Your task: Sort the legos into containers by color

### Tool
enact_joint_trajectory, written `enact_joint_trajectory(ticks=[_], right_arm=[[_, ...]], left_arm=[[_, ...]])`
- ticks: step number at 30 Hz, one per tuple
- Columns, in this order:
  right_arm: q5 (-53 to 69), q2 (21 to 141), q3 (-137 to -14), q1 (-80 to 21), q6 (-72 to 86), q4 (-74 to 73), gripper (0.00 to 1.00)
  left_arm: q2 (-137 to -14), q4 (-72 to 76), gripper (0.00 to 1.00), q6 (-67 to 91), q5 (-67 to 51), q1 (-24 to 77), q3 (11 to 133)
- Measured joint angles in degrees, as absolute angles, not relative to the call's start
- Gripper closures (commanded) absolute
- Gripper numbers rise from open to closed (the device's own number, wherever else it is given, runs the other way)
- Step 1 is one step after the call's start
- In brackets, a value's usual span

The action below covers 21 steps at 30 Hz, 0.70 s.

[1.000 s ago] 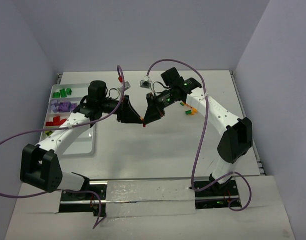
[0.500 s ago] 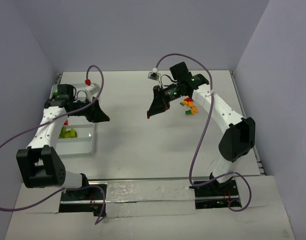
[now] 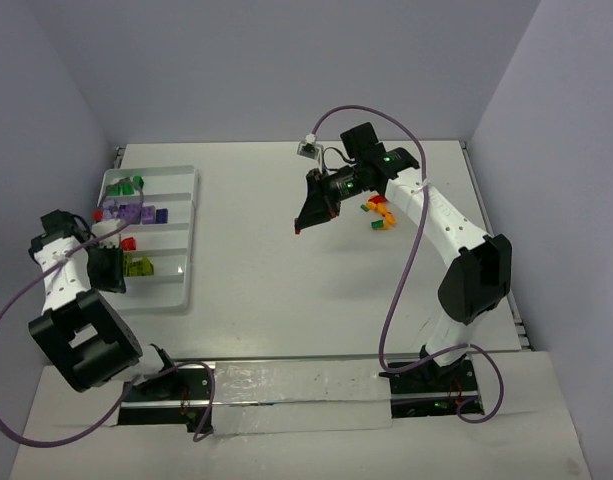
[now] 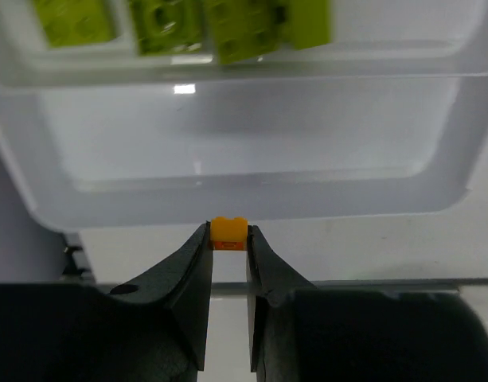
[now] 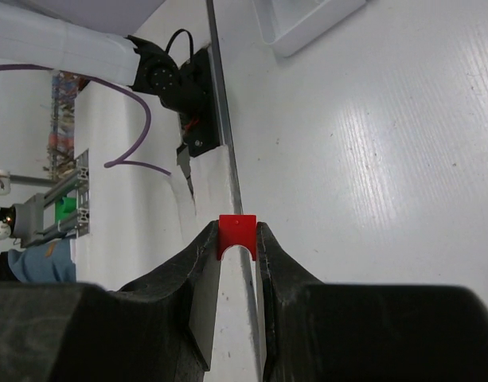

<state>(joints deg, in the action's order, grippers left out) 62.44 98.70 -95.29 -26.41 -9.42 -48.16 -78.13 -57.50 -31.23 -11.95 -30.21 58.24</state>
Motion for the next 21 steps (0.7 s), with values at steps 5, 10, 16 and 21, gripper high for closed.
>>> enact_joint_trajectory(ticks=[5,10,16,21], right_arm=[[62.08,98.84,-95.31,-26.17,-9.21,-48.16,1.0],[61.85,99.36,-95.7,-26.09,-8.61,-48.09,1.0],[61.05,99.72,-95.7,-26.09,-8.22,-48.03,1.0],[60.56,99.92,-95.7,-26.09,-7.77,-48.02,1.0]], left_arm=[[-78.33,-55.34,1.0,-30.6,-6.04,-36.3,58.19],[-80.55,-53.11,1.0,-30.41,-3.75,-37.55,58.13],[-84.96,-49.52,0.92,-30.23,-2.78,-38.14,57.78],[-89.58,-47.64,0.74,-29.91,-3.06,-38.22,57.98]])
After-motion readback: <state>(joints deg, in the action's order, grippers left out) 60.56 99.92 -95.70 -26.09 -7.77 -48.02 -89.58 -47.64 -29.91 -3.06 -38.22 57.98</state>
